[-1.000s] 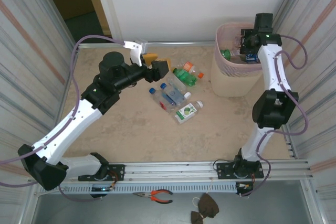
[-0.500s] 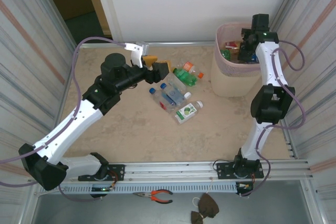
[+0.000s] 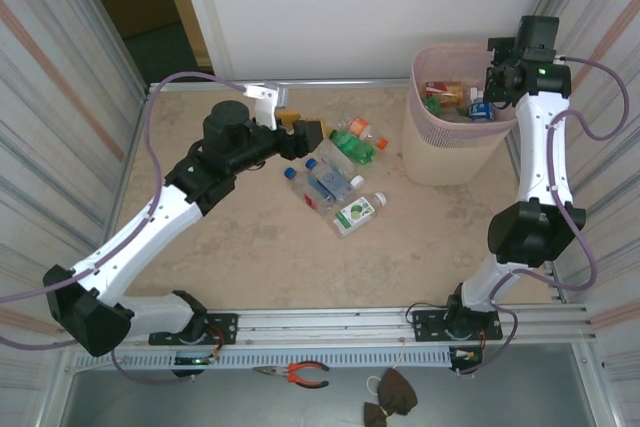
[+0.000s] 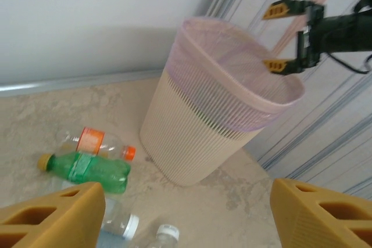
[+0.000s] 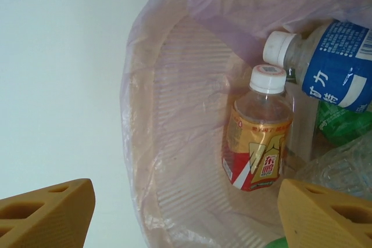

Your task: Put the plastic bottles in the bin

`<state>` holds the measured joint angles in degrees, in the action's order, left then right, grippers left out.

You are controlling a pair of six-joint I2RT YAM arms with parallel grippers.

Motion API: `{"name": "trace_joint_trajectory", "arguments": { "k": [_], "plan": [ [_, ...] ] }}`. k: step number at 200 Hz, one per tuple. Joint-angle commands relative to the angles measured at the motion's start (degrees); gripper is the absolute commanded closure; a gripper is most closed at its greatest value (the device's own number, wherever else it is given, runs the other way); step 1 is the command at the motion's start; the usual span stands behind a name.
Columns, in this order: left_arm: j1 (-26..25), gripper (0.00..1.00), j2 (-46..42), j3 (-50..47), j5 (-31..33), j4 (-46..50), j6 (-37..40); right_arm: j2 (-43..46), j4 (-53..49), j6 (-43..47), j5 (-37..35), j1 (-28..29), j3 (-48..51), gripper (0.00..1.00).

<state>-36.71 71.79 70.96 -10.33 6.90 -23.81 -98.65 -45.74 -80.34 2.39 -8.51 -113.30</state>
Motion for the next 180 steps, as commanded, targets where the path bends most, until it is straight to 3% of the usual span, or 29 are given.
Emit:
{"name": "trace_joint_trajectory", "arguments": {
  "k": [1, 31, 74, 95, 129, 180],
  "plan": [
    [0.37, 0.29, 1.88, 3.16, 4.99, 7.21, -4.24, 2.27, 0.07, 7.83, 1.34, -0.01, 1.28, 0.2],
    [0.06, 0.33, 4.9, 4.69, 12.66, 17.6, -11.94, 6.39, 0.47, 12.03, 0.83, -0.1, 4.23, 0.2],
    [-0.03, 0.34, 9.51, 2.3, 16.94, 22.47, -24.65, 12.58, 1.25, 16.16, -0.44, -0.96, 10.45, 0.2],
    [0.03, 0.38, 13.82, 4.54, 20.49, 30.02, -33.92, 14.83, 1.43, 16.77, -0.8, -1.48, 12.5, 0.2],
    [0.06, 0.38, 22.2, 10.53, 21.03, 39.25, -41.06, 16.86, 1.8, 16.97, -0.43, -2.03, 14.94, 0.2],
    [0.43, 0.32, 32.71, 18.06, 18.91, 42.82, -44.17, 18.71, 1.97, 17.14, 0.08, -2.71, 16.53, 0.2]
  ]
}}
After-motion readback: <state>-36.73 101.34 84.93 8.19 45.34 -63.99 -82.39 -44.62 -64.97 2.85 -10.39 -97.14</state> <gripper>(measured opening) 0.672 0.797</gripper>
